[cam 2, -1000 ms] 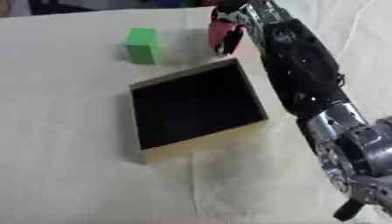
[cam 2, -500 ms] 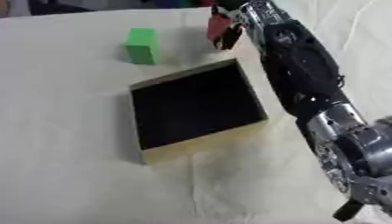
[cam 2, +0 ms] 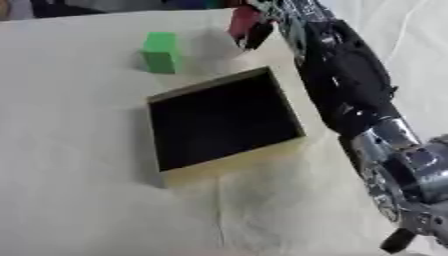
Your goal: Pick up objects on the table and place them in the box.
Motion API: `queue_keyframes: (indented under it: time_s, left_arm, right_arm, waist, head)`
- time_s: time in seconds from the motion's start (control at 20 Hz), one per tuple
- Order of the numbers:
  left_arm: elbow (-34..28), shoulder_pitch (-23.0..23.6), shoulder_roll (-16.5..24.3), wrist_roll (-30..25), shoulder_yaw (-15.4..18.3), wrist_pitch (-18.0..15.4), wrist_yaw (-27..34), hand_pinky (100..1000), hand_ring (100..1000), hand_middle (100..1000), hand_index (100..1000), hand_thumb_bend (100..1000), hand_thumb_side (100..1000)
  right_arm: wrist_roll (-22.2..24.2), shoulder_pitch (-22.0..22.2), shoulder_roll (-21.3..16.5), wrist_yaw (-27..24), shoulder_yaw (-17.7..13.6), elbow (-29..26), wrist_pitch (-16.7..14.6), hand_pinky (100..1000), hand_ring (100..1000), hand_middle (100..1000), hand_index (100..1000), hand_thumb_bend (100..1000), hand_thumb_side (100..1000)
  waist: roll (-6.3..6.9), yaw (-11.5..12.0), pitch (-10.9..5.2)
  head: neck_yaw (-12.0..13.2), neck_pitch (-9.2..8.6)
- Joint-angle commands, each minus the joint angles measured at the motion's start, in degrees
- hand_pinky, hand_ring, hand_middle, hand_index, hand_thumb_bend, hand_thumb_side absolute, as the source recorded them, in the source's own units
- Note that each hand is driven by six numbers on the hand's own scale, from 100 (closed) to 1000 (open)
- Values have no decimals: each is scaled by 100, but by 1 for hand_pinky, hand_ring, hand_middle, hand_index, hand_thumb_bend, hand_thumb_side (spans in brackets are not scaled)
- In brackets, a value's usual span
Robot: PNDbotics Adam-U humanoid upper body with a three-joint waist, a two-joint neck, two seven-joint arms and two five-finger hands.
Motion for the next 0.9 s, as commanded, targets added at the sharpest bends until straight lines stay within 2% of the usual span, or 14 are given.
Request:
queue_keyframes:
  time_s: [0.05, 0.4, 0.45, 0.5, 0.7, 0.9]
  left_arm:
    - [-81, -37, 132, 20, 56, 7, -21, 750, 644, 675, 867, 149, 801]
    - [-81, 4, 176, 24, 64, 21, -47, 749, 644, 676, 867, 149, 800]
    - [-81, 13, 182, 23, 62, 23, -50, 749, 644, 676, 867, 150, 799]
    - [-81, 19, 187, 22, 59, 25, -52, 749, 644, 676, 867, 150, 799]
    - [-81, 45, 218, 7, 50, 29, -61, 749, 645, 676, 867, 151, 799]
    - [-81, 65, 219, 2, 45, 35, -63, 749, 645, 676, 867, 150, 800]
  right_arm:
    - [309, -98, -405, -342, 306, -695, -229, 612, 623, 535, 612, 100, 266]
    - [935, 479, -1166, -1224, 1086, -2539, -557, 606, 640, 534, 611, 100, 258]
    - [1043, 580, -1282, -1375, 1226, -2789, -619, 606, 643, 534, 610, 148, 249]
    - [1147, 662, -1384, -1518, 1339, -3010, -660, 606, 644, 534, 610, 100, 260]
    - [1496, 895, -1710, -2114, 1743, -3783, -769, 604, 645, 533, 609, 100, 266]
    - [1768, 1039, -1935, -2656, 1963, -4391, -739, 604, 643, 533, 612, 100, 276]
  waist:
    - [-8, -22, -143]
    - [-26, -126, -199]
    - [-31, -151, -212]
    - [-34, -170, -222]
    - [-47, -240, -269]
    - [-63, -266, -291]
  head:
    - [38, 9]
    - [121, 57]
    - [140, 76]
    - [156, 92]
    - [211, 152]
    - [242, 172]
